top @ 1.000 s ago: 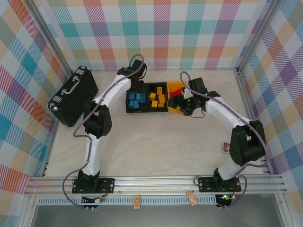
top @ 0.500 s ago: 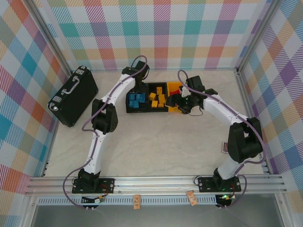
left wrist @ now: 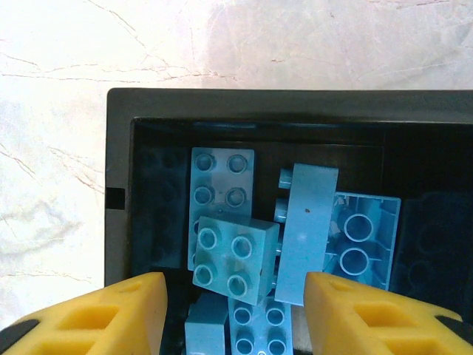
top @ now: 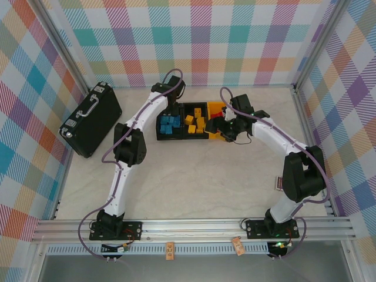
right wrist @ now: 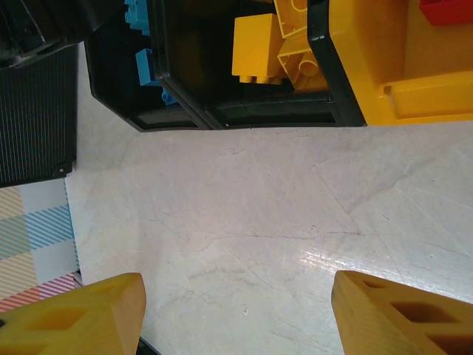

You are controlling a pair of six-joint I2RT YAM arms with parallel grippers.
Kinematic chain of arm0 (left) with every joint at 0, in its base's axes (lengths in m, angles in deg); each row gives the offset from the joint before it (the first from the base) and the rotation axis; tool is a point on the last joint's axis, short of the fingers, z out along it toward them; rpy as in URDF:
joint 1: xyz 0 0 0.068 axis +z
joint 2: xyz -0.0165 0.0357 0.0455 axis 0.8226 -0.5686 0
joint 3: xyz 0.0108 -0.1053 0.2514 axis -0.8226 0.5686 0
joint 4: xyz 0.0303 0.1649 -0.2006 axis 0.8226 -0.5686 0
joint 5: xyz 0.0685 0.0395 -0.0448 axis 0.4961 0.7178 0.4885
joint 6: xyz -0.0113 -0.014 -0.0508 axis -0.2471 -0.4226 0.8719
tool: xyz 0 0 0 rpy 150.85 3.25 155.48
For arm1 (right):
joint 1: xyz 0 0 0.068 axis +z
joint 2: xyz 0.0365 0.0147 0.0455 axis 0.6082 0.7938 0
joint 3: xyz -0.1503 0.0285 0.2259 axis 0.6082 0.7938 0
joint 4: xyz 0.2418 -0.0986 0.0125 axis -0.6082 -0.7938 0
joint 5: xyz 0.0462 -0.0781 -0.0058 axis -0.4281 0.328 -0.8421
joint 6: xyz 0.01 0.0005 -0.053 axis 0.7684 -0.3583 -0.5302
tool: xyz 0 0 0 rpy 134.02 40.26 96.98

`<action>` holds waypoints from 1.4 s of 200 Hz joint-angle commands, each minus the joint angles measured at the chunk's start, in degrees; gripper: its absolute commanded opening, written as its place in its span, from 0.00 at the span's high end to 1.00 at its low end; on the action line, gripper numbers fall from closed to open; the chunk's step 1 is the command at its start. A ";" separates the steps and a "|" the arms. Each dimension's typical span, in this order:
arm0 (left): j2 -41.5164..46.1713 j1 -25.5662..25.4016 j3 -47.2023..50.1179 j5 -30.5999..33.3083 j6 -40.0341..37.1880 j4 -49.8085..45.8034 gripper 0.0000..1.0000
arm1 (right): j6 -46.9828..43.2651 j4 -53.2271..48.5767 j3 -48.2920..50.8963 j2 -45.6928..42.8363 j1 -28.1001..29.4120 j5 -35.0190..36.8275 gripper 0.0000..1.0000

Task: Sort the legos into containers by color
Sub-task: Place the lego in the container, then reset both arms

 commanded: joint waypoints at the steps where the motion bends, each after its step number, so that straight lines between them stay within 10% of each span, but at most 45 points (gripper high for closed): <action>1: 7.00 -0.85 0.80 -0.35 -0.19 -0.92 0.48 | -1.43 -1.62 -0.53 -1.70 0.28 0.97 0.32; 83: 30.16 -1.98 29.96 -8.41 2.92 14.03 0.39 | -6.79 -5.71 -2.19 -5.23 0.28 9.09 0.30; 145: 47.88 -1.61 53.17 -7.83 3.38 24.15 0.12 | -10.34 -5.33 -2.82 -7.45 0.28 15.62 0.24; 203: 61.77 1.24 67.28 -4.56 2.63 28.43 0.00 | -12.44 -2.91 0.56 -10.91 0.28 21.48 0.01; 280: 78.92 6.13 90.32 5.63 -3.85 47.21 0.00 | -17.00 8.26 14.28 -20.86 -0.20 50.30 0.01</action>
